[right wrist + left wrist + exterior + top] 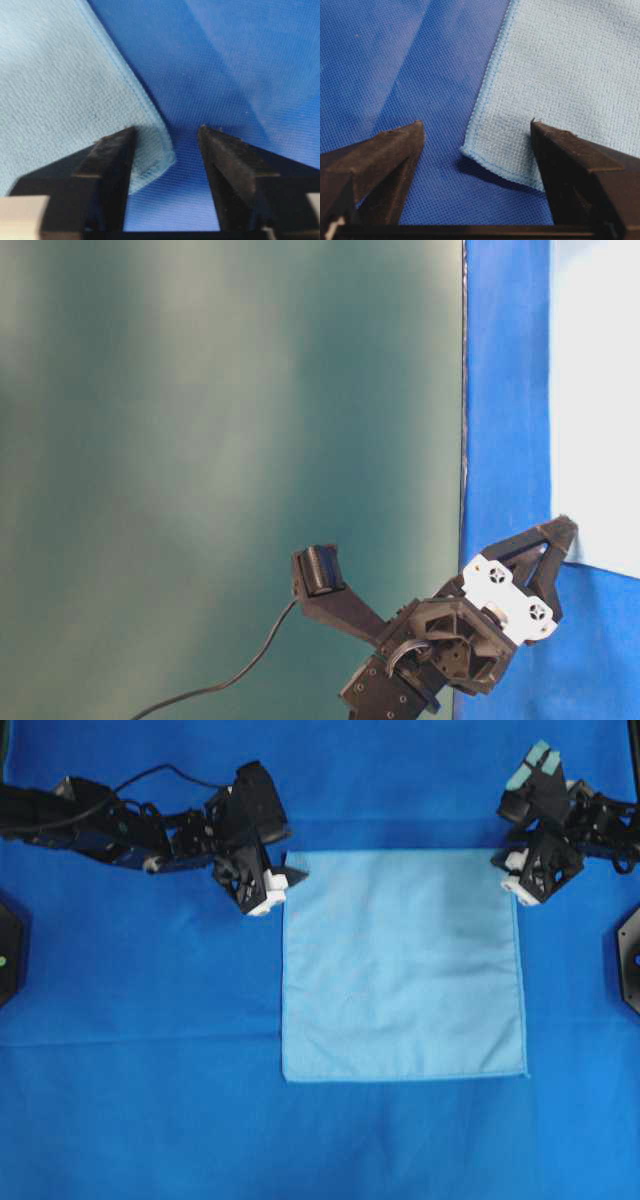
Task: Fold the light blue towel.
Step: 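Move both grippers to the towel's top-left and top-right corners, then grasp the top corners of the light blue towel with both grippers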
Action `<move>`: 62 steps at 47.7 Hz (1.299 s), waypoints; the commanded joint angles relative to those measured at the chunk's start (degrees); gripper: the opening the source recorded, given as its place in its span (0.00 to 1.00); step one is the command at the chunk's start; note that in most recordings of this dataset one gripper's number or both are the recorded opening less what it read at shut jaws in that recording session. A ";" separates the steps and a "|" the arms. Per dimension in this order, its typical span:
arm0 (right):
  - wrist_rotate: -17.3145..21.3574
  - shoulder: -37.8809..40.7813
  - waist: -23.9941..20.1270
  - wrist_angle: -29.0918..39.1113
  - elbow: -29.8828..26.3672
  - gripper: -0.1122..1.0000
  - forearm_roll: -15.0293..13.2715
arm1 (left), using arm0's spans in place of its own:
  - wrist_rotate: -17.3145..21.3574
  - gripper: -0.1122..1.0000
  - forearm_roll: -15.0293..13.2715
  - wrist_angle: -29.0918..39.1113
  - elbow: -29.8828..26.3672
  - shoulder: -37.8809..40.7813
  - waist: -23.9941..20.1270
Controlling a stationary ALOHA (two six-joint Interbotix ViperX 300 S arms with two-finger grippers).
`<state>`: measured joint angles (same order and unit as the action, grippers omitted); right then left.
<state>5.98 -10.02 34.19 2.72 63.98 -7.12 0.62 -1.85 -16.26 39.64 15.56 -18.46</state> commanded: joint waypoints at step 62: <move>1.23 -16.79 -2.81 10.63 -1.23 0.11 2.11 | 6.94 0.11 0.18 15.38 -4.22 -10.02 1.32</move>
<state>7.03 -26.37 32.26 13.62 63.19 -5.10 7.65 -1.58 -0.97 35.33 7.56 -17.67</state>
